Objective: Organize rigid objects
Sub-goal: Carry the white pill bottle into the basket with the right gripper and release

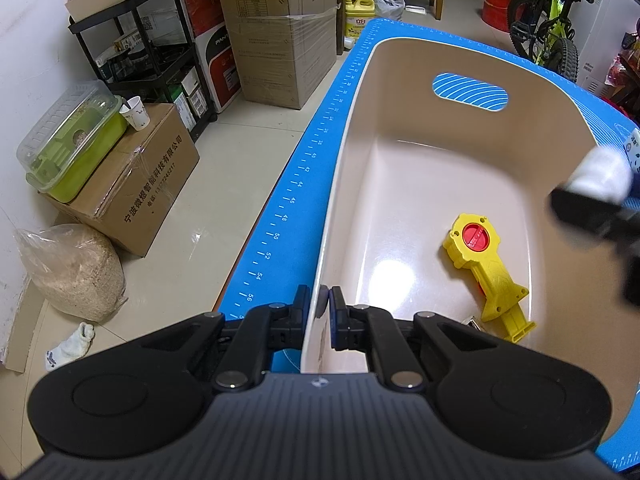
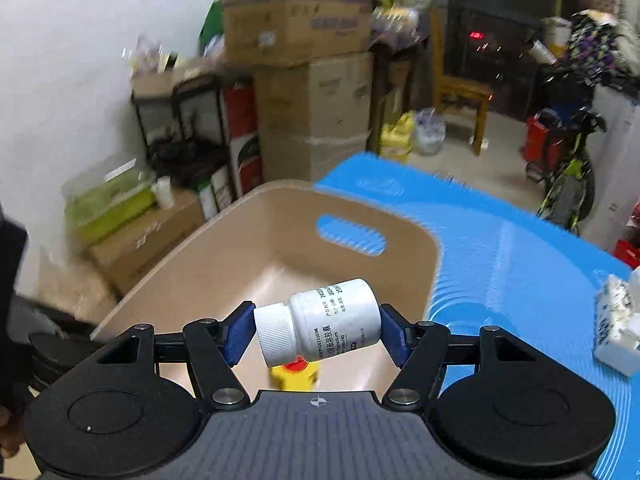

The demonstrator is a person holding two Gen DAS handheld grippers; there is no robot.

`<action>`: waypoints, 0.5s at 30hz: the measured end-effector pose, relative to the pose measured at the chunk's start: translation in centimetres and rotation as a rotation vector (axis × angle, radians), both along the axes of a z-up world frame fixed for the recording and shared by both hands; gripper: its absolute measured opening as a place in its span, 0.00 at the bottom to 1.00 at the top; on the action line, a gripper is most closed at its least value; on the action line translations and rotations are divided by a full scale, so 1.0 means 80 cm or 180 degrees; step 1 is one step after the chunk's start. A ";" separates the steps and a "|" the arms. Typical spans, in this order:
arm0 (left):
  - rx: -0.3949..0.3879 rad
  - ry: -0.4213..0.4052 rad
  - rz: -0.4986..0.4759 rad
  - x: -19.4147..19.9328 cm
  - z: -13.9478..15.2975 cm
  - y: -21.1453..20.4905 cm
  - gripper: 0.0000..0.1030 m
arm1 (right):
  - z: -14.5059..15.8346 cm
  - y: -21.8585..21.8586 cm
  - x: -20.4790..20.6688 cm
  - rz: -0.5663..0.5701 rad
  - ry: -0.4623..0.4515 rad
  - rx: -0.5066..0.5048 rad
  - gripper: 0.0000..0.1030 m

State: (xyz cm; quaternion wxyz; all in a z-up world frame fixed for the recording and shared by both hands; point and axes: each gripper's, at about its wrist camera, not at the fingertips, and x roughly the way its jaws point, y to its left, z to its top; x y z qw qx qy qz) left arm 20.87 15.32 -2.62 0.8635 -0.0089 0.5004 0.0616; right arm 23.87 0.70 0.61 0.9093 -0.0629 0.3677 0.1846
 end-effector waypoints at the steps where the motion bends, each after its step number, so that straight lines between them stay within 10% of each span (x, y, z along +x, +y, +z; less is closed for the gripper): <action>1: 0.0000 -0.0001 0.0002 0.000 0.000 0.000 0.11 | -0.007 0.005 0.001 0.0000 0.0060 -0.0020 0.66; 15: 0.0010 -0.0003 -0.0006 0.001 0.000 -0.002 0.11 | -0.053 0.037 0.000 0.0118 0.0388 -0.0422 0.67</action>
